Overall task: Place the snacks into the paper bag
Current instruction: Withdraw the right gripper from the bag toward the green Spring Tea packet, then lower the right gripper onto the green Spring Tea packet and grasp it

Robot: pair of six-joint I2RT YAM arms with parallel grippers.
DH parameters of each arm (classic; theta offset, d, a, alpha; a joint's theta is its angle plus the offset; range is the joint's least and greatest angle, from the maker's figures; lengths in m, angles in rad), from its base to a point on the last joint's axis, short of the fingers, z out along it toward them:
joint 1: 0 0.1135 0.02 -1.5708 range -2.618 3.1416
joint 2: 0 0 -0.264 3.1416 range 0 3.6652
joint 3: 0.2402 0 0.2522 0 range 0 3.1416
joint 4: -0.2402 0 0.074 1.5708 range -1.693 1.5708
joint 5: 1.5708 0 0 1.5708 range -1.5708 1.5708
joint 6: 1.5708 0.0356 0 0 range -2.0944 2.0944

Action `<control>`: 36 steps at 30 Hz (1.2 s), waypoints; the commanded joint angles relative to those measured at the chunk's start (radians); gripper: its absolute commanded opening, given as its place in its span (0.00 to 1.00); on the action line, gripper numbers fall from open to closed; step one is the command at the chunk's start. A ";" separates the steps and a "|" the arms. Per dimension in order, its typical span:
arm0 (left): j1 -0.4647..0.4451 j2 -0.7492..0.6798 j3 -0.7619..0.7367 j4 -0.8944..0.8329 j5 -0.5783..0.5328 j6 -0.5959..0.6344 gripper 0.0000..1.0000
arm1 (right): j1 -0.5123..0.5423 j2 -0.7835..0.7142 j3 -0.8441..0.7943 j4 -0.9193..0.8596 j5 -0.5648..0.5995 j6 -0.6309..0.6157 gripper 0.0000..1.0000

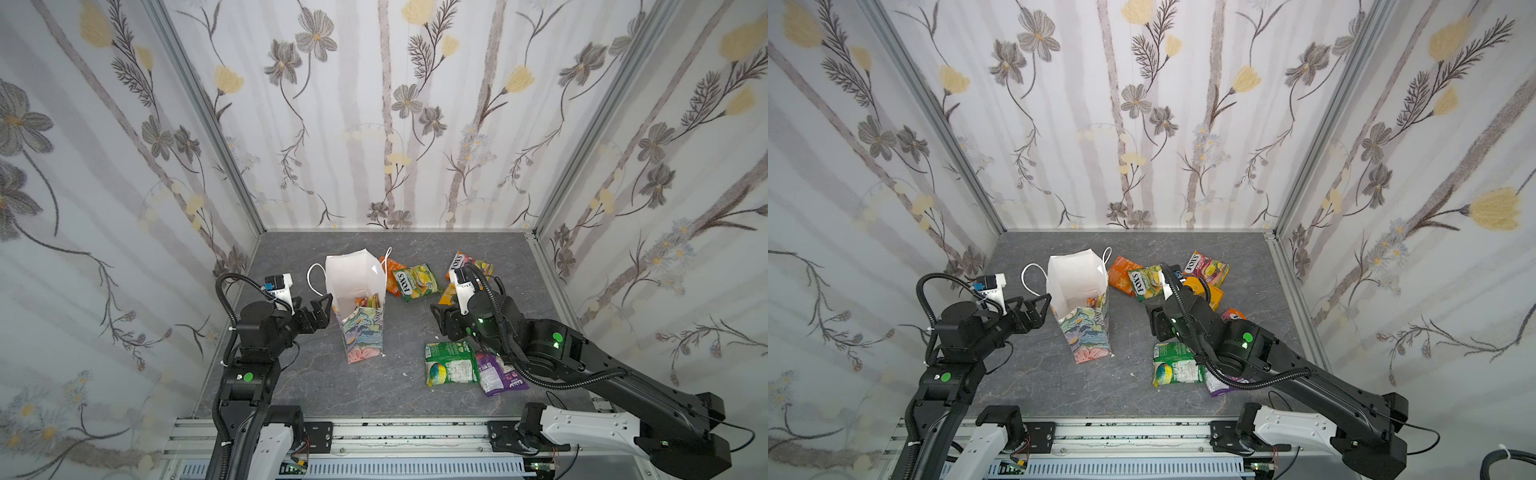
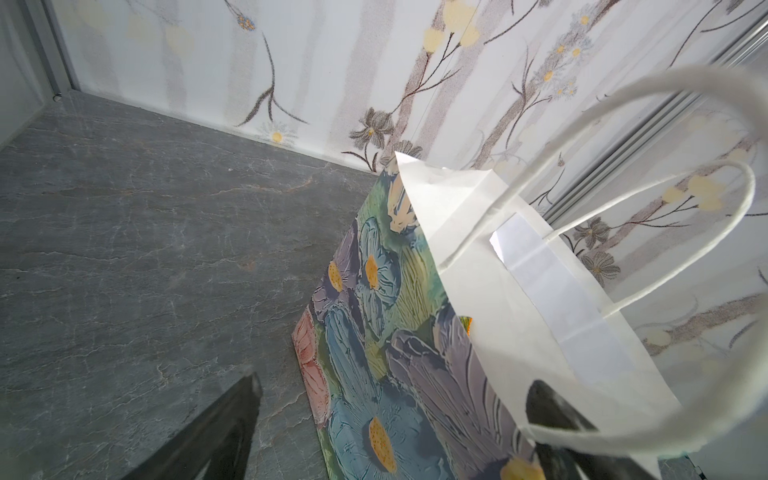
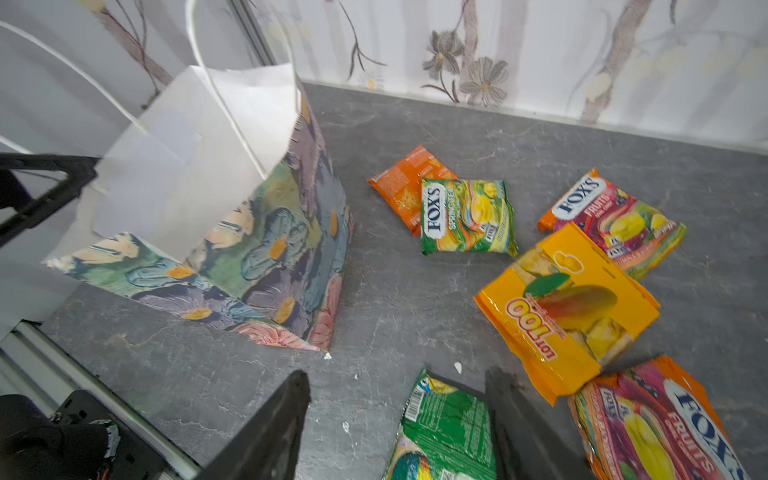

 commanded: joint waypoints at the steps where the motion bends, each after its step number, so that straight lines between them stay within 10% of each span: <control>1: 0.001 0.001 -0.002 0.036 0.000 0.008 1.00 | -0.023 -0.003 -0.032 -0.083 0.007 0.094 0.74; 14: 0.001 0.011 0.002 0.015 -0.043 0.005 1.00 | -0.131 0.124 -0.176 -0.197 -0.146 0.145 0.82; 36: -0.007 0.000 0.014 -0.012 -0.096 0.001 1.00 | -0.151 0.113 -0.512 0.107 -0.325 0.174 0.80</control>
